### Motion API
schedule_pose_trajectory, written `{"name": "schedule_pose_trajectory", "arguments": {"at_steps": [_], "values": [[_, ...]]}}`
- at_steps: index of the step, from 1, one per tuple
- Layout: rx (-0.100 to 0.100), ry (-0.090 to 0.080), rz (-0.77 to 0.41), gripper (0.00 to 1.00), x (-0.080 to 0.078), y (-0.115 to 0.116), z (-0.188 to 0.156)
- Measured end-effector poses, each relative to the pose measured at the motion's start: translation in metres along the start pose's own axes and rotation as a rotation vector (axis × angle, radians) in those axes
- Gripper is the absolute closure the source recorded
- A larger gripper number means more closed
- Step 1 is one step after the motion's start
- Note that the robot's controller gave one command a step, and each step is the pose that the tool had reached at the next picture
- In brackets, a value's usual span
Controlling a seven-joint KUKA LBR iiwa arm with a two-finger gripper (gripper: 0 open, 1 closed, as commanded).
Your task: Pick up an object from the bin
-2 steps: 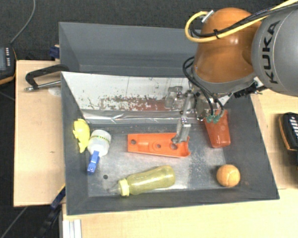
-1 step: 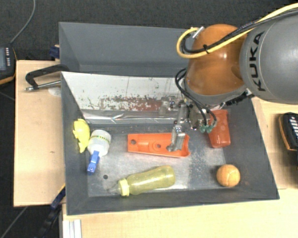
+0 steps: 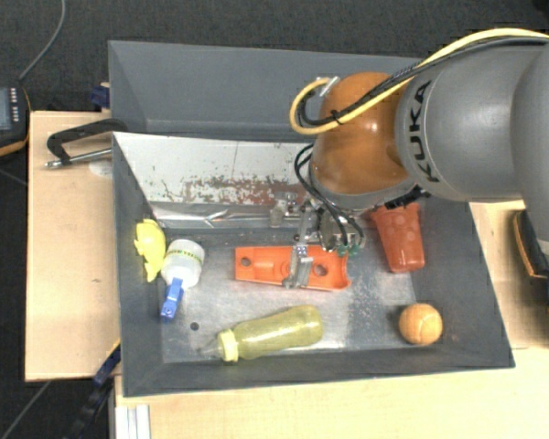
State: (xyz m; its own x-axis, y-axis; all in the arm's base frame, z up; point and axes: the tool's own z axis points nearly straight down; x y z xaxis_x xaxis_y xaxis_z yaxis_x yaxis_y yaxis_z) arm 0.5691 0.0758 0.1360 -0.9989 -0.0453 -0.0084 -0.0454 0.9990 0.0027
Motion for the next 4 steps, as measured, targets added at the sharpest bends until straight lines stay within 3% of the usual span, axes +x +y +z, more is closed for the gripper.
{"name": "schedule_pose_trajectory", "arguments": {"at_steps": [1, 4], "values": [[0.000, -0.001, 0.092, 1.00, 0.0185, -0.0153, 0.0541], [-0.001, -0.001, 0.093, 1.00, 0.0185, -0.0153, 0.0541]]}}
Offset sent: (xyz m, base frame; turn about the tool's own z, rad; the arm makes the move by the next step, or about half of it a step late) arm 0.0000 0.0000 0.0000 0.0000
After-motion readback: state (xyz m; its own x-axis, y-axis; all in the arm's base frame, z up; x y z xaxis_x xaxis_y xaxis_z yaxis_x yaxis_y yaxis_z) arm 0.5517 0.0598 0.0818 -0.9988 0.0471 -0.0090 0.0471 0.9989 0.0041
